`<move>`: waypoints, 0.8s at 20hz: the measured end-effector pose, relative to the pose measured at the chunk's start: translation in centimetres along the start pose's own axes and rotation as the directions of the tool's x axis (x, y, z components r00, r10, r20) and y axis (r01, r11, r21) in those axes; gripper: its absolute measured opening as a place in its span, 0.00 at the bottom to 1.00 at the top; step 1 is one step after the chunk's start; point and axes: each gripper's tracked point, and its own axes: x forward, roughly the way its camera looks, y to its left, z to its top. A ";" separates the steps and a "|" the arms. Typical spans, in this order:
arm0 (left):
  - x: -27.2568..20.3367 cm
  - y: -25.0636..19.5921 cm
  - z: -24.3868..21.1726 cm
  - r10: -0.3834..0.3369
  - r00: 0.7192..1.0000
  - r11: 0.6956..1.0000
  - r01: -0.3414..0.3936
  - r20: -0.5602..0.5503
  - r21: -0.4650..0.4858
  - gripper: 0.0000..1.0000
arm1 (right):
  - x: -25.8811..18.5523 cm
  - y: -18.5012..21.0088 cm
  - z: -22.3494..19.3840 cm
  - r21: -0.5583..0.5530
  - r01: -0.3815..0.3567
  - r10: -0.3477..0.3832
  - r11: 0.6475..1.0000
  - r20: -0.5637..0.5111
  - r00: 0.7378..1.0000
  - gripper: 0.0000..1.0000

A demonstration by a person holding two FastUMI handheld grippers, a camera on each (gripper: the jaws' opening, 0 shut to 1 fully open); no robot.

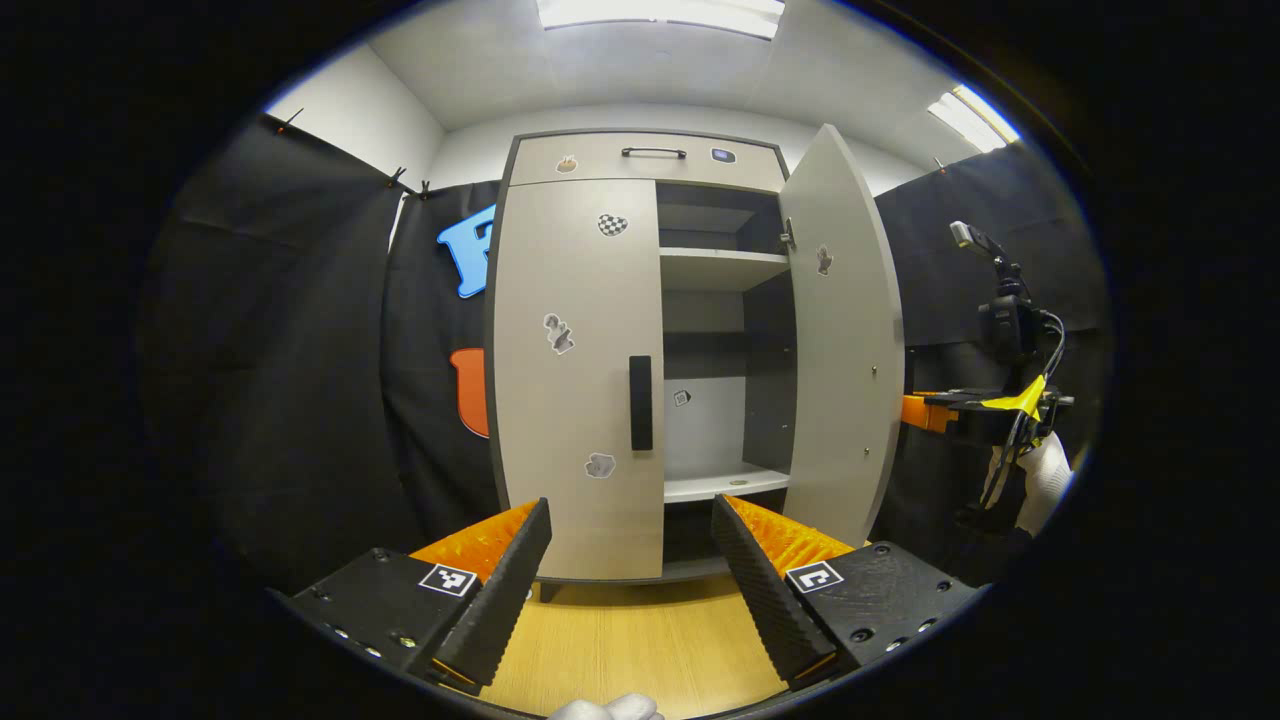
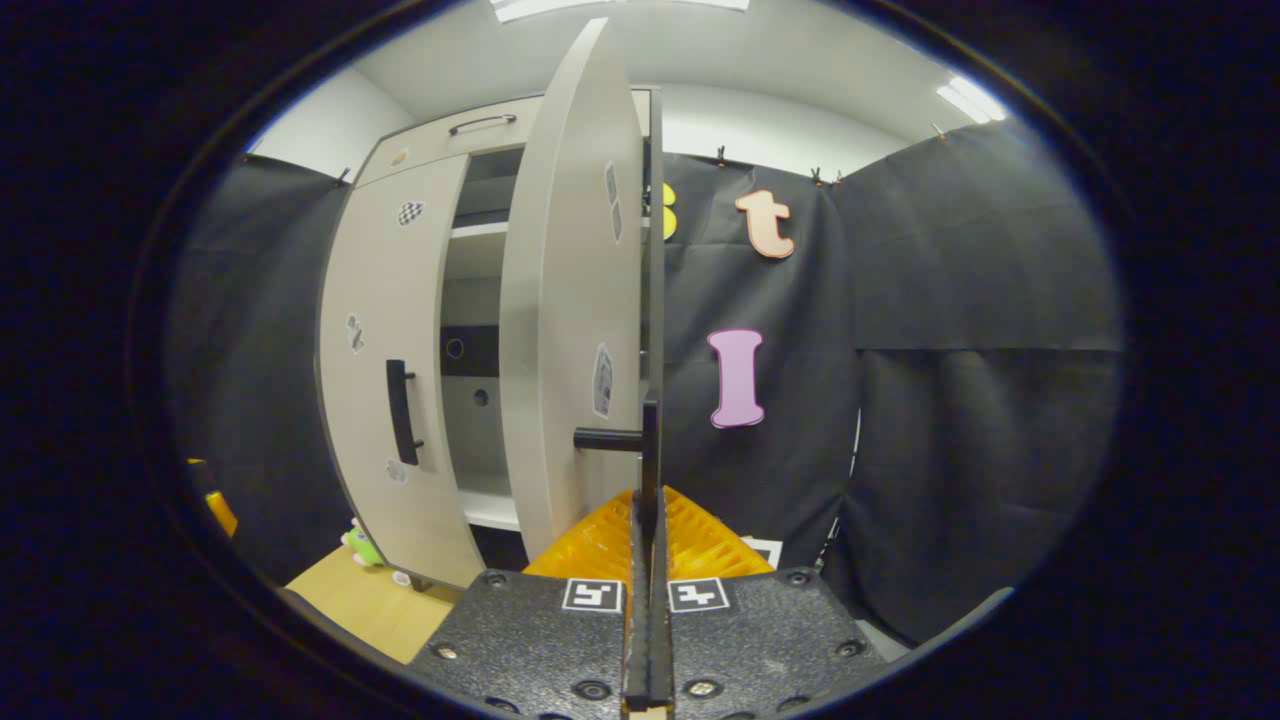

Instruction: Open the right door of the double-door shoe cabinet with the right hand, and open the left door with the left hand.

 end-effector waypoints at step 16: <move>2.0 -1.7 0.4 0.048 0.999 0.999 -0.048 -0.009 0.011 0.96 | 0.3 -3.2 0.9 -0.014 -0.079 0.078 0.997 -0.013 0.997 0.04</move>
